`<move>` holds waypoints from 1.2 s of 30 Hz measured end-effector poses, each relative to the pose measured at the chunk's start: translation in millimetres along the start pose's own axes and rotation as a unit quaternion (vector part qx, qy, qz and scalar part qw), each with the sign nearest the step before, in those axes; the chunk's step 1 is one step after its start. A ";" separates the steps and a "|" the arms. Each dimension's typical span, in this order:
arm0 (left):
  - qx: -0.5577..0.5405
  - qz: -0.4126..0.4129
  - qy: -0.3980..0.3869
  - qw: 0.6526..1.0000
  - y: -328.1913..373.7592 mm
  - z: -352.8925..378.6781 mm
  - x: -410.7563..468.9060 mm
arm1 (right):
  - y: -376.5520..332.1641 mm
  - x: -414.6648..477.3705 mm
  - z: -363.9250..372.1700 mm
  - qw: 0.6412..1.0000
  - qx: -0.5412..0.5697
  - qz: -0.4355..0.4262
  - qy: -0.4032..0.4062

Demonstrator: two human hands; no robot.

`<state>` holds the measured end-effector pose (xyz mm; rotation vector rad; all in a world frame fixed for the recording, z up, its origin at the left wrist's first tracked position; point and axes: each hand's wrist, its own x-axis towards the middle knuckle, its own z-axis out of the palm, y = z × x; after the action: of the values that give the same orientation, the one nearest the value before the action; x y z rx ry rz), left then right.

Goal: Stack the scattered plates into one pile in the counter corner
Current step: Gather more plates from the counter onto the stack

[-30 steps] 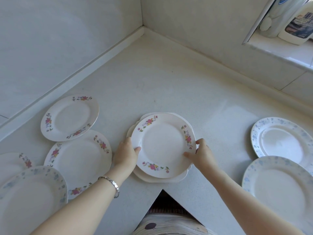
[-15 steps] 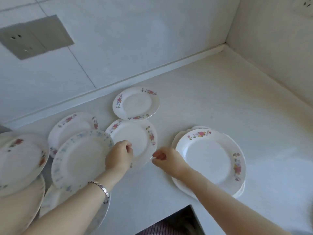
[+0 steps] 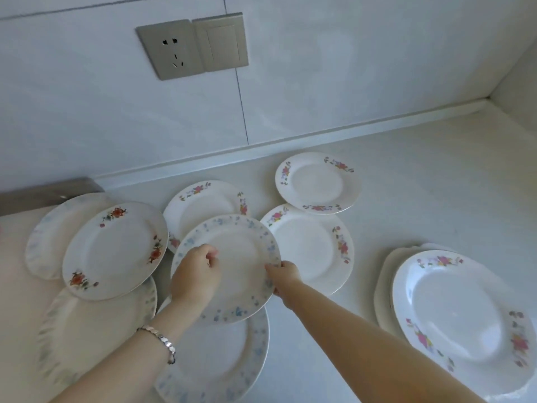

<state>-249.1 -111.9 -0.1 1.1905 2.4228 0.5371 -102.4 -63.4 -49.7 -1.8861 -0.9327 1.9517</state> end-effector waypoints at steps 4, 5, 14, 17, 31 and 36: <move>-0.017 0.011 -0.012 1.000 -7.3 -7.1 19.1 | -3.9 -3.2 -2.9 0.998 0.059 -0.023 0.025; -0.024 0.019 -0.012 0.999 -4.3 -8.6 22.5 | -5.6 -8.0 -7.2 0.997 0.067 -0.032 0.028; -0.179 0.054 -0.013 0.982 81.7 16.6 59.7 | -33.6 -53.1 -133.3 0.941 0.101 -0.181 0.267; -0.227 -0.031 -0.089 0.969 120.5 57.8 74.6 | -36.7 -60.0 -185.2 0.908 0.120 -0.207 0.345; -0.537 -0.262 -0.221 0.771 181.5 131.7 75.2 | 34.9 -88.9 -285.5 0.880 0.204 -0.140 0.405; -0.529 -0.265 -0.223 0.775 184.9 111.1 63.7 | 59.8 -97.0 -306.8 0.877 0.224 -0.108 0.411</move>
<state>-108.1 62.7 -14.2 0.0927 1.4657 1.0565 219.0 -88.0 7.5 -1.9176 -0.3579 0.9324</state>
